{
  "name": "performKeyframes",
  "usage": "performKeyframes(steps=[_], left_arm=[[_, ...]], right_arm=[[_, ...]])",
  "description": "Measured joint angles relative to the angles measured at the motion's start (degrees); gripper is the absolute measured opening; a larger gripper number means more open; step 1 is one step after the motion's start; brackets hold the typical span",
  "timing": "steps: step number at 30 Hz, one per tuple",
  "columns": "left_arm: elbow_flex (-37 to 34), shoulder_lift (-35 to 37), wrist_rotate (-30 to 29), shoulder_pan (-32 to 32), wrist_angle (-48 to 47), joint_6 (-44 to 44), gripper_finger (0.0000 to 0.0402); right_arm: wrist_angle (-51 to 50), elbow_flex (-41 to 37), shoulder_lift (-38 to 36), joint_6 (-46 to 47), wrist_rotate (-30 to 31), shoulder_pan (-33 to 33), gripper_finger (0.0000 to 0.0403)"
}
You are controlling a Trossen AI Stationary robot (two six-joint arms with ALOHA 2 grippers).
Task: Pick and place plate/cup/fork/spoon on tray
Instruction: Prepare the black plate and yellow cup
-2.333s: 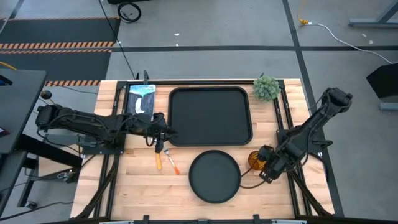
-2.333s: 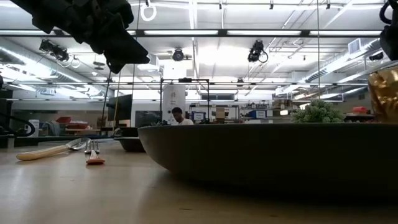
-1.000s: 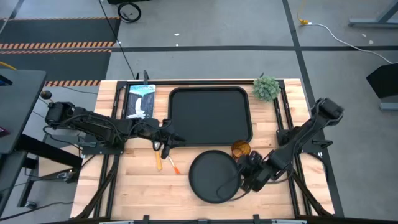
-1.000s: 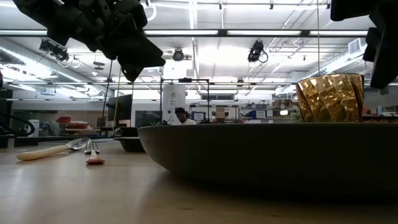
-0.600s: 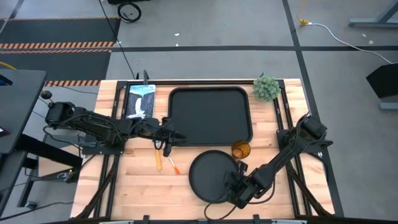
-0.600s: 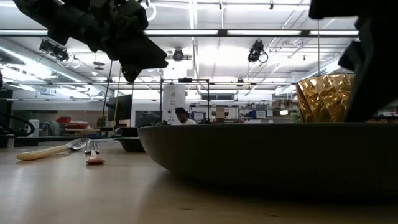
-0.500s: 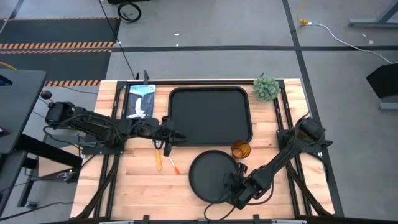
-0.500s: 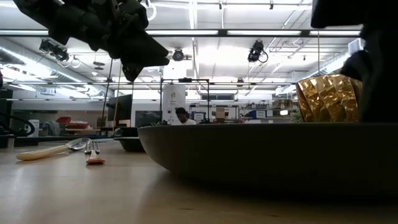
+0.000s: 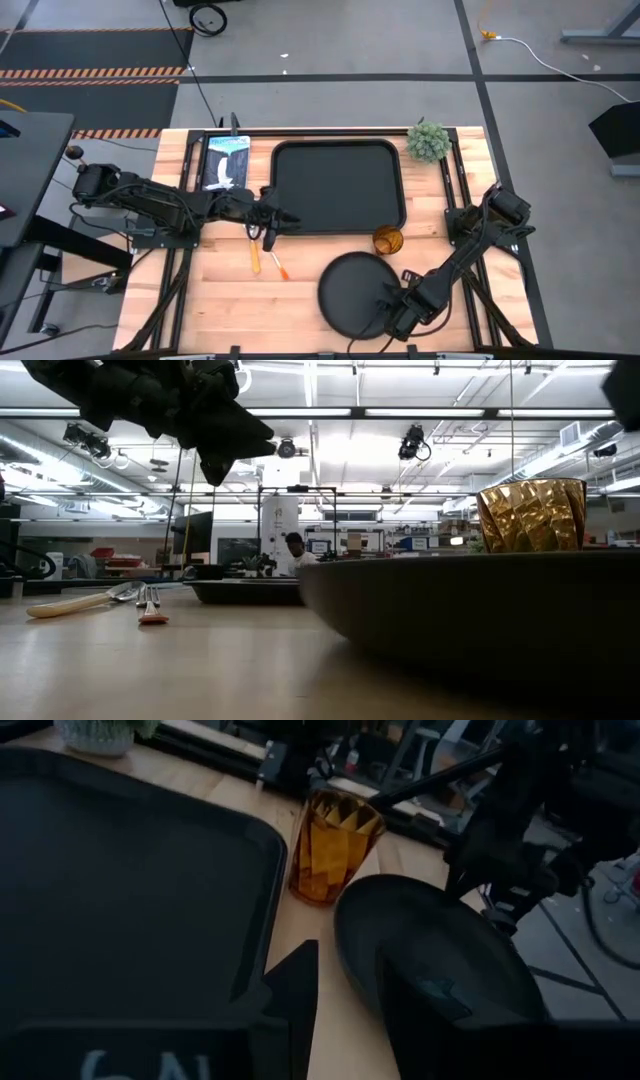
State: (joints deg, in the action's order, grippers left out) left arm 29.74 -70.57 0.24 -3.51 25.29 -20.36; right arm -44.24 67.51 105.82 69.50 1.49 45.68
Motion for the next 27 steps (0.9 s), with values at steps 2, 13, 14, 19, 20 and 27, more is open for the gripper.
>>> performKeyframes(steps=[2,13,14,19,20,27], left_arm=[[0.0,0.0,0.01,0.0,0.84,0.0,0.011],[0.49,-2.08,0.01,-1.93,6.27,0.1,0.011],[1.18,-2.85,0.01,-2.1,6.2,0.11,0.011],[6.18,-7.6,-0.14,-2.06,2.31,1.6,0.011],[7.41,-8.6,-0.14,-2.08,0.65,2.02,0.011],[17.24,-15.15,0.01,-2.12,-11.9,6.47,0.011]], right_arm=[[-1.54,0.0,0.0,0.72,-2.02,0.32,0.0006],[-8.67,-0.02,-6.8,5.41,-2.34,1.22,0.0006],[-10.58,-0.02,-7.98,6.31,-0.06,1.36,0.0006],[-23.23,-0.96,-13.35,11.16,10.03,0.68,0.0005],[-24.42,-2.06,-14.6,12.04,11.26,0.42,0.0005],[-19.36,-16.16,-25.79,10.81,15.35,-2.25,0.0004]])
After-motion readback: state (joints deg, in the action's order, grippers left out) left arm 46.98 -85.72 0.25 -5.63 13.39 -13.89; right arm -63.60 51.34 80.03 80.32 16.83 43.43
